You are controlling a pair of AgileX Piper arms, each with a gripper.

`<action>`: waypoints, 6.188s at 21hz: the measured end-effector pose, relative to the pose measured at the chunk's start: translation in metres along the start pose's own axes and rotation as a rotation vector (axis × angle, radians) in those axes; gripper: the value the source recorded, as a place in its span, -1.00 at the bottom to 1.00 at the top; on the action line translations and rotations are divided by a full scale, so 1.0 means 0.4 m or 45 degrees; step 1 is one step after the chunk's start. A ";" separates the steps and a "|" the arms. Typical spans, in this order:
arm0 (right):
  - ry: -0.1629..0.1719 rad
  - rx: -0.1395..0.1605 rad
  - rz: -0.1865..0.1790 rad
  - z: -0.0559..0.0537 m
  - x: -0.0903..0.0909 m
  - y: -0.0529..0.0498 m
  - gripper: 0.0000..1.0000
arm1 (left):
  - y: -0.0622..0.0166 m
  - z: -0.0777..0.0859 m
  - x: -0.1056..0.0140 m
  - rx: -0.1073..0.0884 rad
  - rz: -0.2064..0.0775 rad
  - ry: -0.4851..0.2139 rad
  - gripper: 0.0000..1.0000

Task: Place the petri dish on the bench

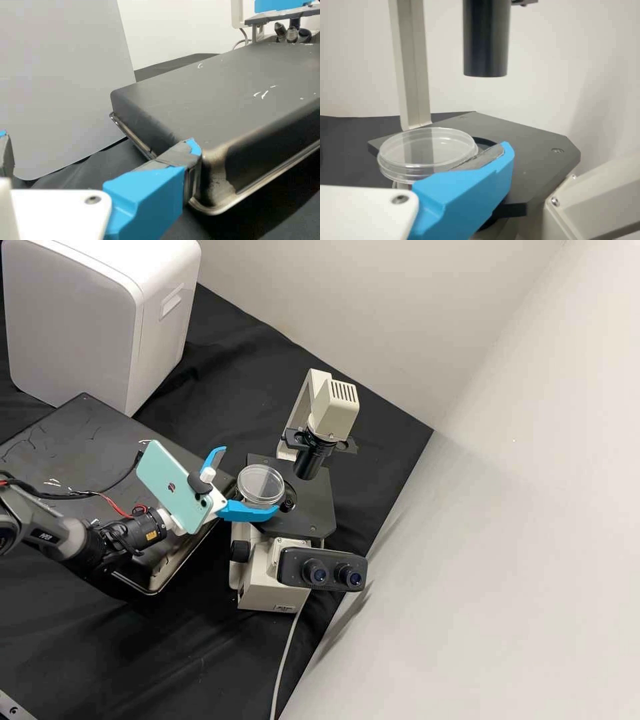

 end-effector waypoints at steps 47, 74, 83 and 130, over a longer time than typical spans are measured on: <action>-0.125 -0.032 0.091 0.058 0.084 -0.010 -1.00 | -0.007 0.001 0.002 -0.008 -0.015 -0.001 1.00; -0.145 0.126 0.148 0.072 0.083 0.018 -1.00 | -0.008 -0.001 0.004 -0.006 -0.019 0.006 1.00; -0.149 0.155 0.153 0.075 0.081 0.020 -1.00 | -0.009 -0.001 0.004 -0.006 -0.021 0.006 1.00; -0.092 0.052 0.097 0.042 0.069 0.008 1.00 | -0.005 -0.004 0.004 -0.015 -0.011 0.013 1.00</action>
